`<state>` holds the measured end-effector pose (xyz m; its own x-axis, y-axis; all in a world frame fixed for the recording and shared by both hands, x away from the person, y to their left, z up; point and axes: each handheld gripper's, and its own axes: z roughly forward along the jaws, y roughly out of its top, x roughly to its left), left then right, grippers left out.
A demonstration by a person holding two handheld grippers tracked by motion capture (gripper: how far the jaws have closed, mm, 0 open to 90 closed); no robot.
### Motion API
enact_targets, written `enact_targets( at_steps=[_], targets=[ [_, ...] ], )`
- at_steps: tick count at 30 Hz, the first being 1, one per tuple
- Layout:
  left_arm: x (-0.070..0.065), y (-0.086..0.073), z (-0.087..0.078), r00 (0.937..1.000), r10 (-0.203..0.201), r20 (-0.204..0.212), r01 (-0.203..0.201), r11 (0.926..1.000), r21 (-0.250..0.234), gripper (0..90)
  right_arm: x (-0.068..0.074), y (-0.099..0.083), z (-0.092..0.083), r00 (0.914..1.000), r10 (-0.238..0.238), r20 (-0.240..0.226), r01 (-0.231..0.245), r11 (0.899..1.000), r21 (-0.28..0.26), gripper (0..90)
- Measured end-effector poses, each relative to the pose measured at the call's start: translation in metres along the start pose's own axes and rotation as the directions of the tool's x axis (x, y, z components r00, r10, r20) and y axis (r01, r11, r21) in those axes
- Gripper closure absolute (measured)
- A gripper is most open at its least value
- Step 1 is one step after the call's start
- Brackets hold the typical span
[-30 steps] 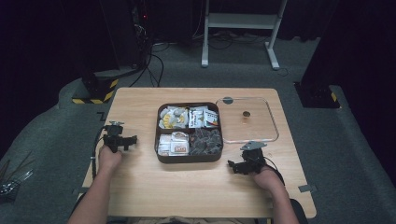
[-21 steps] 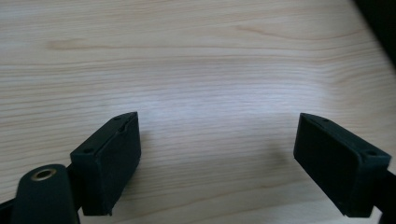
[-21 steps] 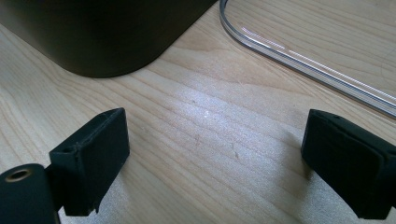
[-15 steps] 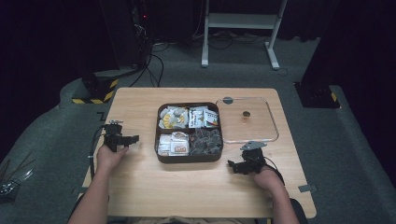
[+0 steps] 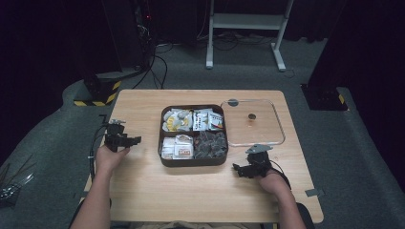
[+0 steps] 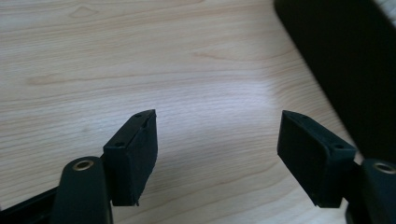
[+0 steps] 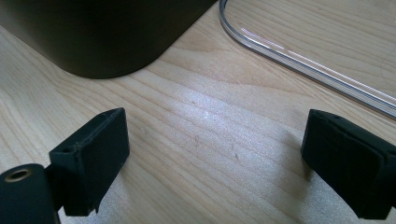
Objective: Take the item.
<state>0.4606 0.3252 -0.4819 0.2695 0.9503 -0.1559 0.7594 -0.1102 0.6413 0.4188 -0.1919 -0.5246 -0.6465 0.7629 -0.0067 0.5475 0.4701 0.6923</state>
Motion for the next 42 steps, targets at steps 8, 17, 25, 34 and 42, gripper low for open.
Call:
enact_targets(
  at_steps=[8,17,25,34,42],
  targets=[
    [-0.020,0.010,-0.002,0.9922,0.123,0.017,-0.123,0.9923,0.008,32.9,0.000,0.000,0.000,1.0000,0.000,0.001,0.000,1.000,-0.001,7.6],
    [-0.031,0.016,-0.004,0.9870,0.146,0.066,-0.146,0.9892,-0.015,34.4,0.000,0.000,0.000,1.0000,-0.001,-0.001,0.001,1.000,-0.002,7.7],
    [-0.040,0.022,-0.003,0.9831,0.153,0.101,-0.151,0.9882,-0.026,35.6,0.000,0.000,0.000,1.0000,0.000,0.000,0.000,1.000,-0.001,7.7],
    [-0.052,0.031,-0.004,0.9724,0.193,0.131,-0.187,0.9806,-0.059,40.1,0.000,0.000,0.000,1.0000,0.001,0.003,-0.001,1.000,-0.002,7.7],
    [-0.057,0.036,-0.003,0.9657,0.190,0.177,-0.178,0.9807,-0.081,38.9,0.001,-0.001,-0.001,0.9999,0.008,0.007,-0.008,1.000,0.000,7.7]
  ],
)
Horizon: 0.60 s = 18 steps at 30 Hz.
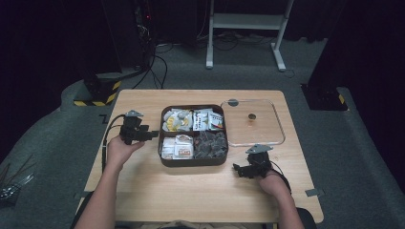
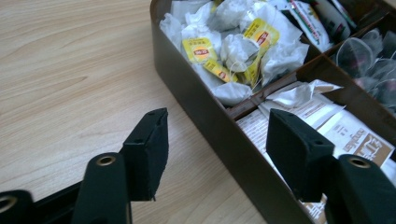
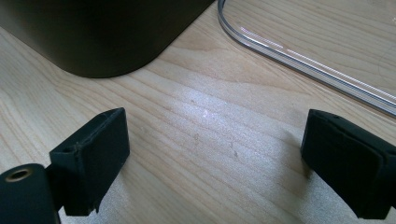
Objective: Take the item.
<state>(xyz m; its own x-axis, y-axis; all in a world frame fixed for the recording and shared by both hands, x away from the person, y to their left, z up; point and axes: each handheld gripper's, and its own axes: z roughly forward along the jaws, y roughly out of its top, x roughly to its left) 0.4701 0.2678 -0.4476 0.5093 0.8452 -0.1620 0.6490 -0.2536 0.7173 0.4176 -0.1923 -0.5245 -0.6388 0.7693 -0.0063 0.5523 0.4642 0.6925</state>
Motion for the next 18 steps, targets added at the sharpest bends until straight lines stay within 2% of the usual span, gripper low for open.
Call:
enact_targets(
  at_steps=[5,9,18],
  targets=[
    [-0.001,0.002,-0.001,0.9995,-0.012,0.030,0.012,0.9996,-0.025,40.3,0.000,-0.001,-0.001,1.0000,0.002,0.001,-0.002,1.000,-0.001,7.8],
    [-0.005,0.005,0.000,0.9995,0.010,0.028,-0.010,0.9997,-0.023,42.9,0.000,-0.001,-0.001,1.0000,0.002,0.001,-0.002,1.000,0.000,7.8],
    [-0.015,0.010,0.008,0.9975,0.043,0.057,-0.043,0.9990,-0.012,46.0,0.000,-0.001,-0.001,1.0000,0.004,0.003,-0.004,1.000,0.001,7.8]
  ],
)
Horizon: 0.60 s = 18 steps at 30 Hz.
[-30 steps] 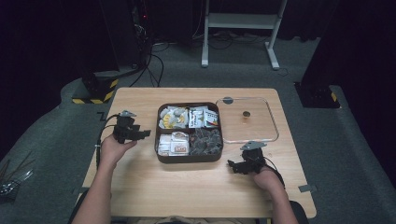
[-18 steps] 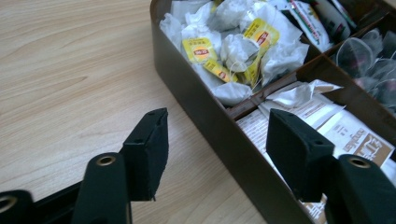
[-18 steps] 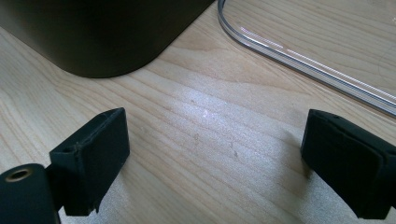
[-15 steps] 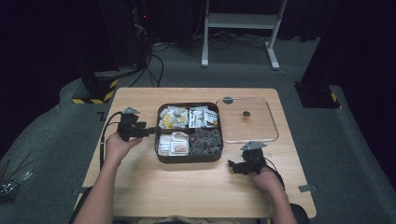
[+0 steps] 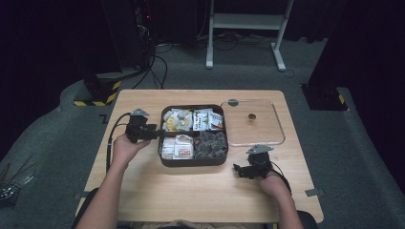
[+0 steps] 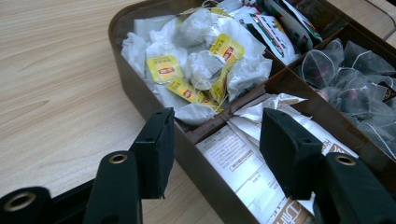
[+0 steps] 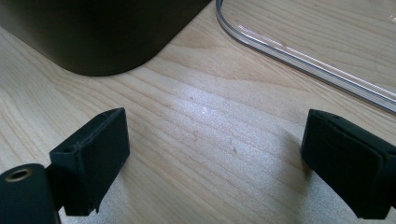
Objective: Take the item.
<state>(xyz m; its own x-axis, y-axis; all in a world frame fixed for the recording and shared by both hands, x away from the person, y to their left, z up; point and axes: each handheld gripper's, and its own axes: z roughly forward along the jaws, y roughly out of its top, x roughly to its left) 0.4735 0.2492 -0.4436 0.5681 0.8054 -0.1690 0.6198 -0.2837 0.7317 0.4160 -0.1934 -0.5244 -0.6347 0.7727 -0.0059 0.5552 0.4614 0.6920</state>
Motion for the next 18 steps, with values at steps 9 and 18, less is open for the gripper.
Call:
enact_targets(
  at_steps=[9,18],
  targets=[
    [-0.007,0.003,0.009,0.9991,0.026,0.034,-0.026,0.9996,0.006,48.8,0.001,-0.001,-0.001,1.0000,0.003,0.004,-0.003,1.000,-0.002,7.8],
    [-0.016,0.006,0.021,0.9961,0.079,0.040,-0.080,0.9963,0.031,51.9,0.001,-0.002,-0.002,0.9999,0.007,0.008,-0.007,1.000,-0.002,7.8]
  ],
)
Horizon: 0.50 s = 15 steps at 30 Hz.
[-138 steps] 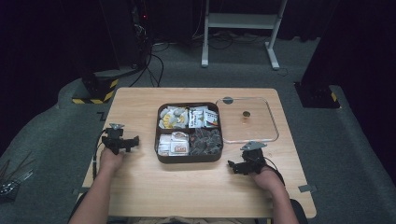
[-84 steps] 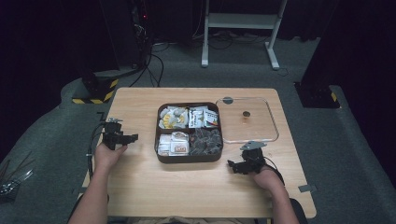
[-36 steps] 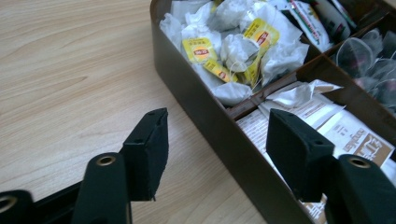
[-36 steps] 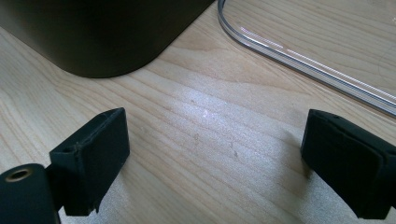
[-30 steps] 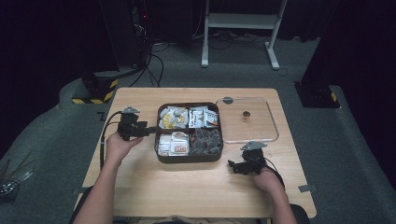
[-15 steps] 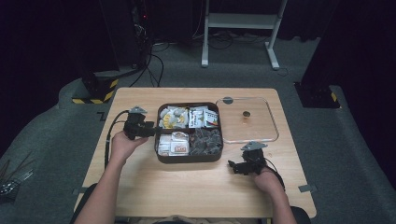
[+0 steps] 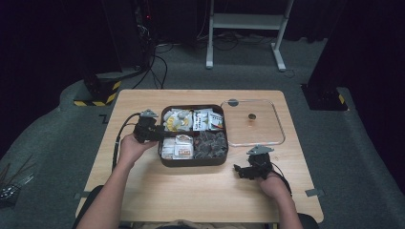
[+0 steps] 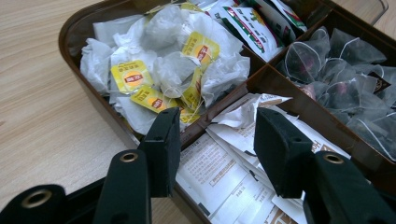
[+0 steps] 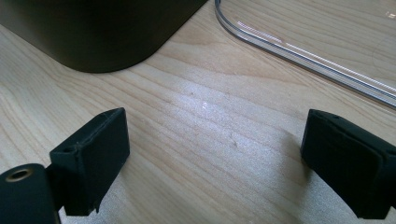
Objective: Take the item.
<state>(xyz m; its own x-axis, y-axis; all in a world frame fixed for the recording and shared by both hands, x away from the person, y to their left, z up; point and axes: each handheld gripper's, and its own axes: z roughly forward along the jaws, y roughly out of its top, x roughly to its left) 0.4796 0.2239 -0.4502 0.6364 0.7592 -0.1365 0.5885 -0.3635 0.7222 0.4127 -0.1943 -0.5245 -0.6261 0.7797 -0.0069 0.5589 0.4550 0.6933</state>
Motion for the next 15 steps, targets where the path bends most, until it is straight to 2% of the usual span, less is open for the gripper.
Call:
enact_targets(
  at_steps=[4,8,9,15],
  targets=[
    [-0.003,0.000,0.005,0.9995,0.032,0.006,-0.032,0.9995,0.007,56.5,0.000,0.000,0.000,1.0000,0.002,0.001,-0.002,1.000,0.000,7.8],
    [-0.006,0.001,0.012,0.9987,0.046,0.019,-0.047,0.9986,0.026,59.2,0.000,-0.001,-0.001,1.0000,-0.002,0.001,0.002,1.000,-0.001,7.8],
    [-0.007,0.003,0.014,0.9981,0.060,0.015,-0.061,0.9972,0.044,59.2,0.001,-0.001,-0.001,1.0000,0.002,0.002,-0.002,1.000,0.000,7.8],
    [-0.011,0.008,0.021,0.9968,0.067,0.044,-0.070,0.9955,0.064,60.3,0.001,-0.002,-0.002,1.0000,0.006,0.004,-0.006,1.000,0.001,7.8]
  ],
)
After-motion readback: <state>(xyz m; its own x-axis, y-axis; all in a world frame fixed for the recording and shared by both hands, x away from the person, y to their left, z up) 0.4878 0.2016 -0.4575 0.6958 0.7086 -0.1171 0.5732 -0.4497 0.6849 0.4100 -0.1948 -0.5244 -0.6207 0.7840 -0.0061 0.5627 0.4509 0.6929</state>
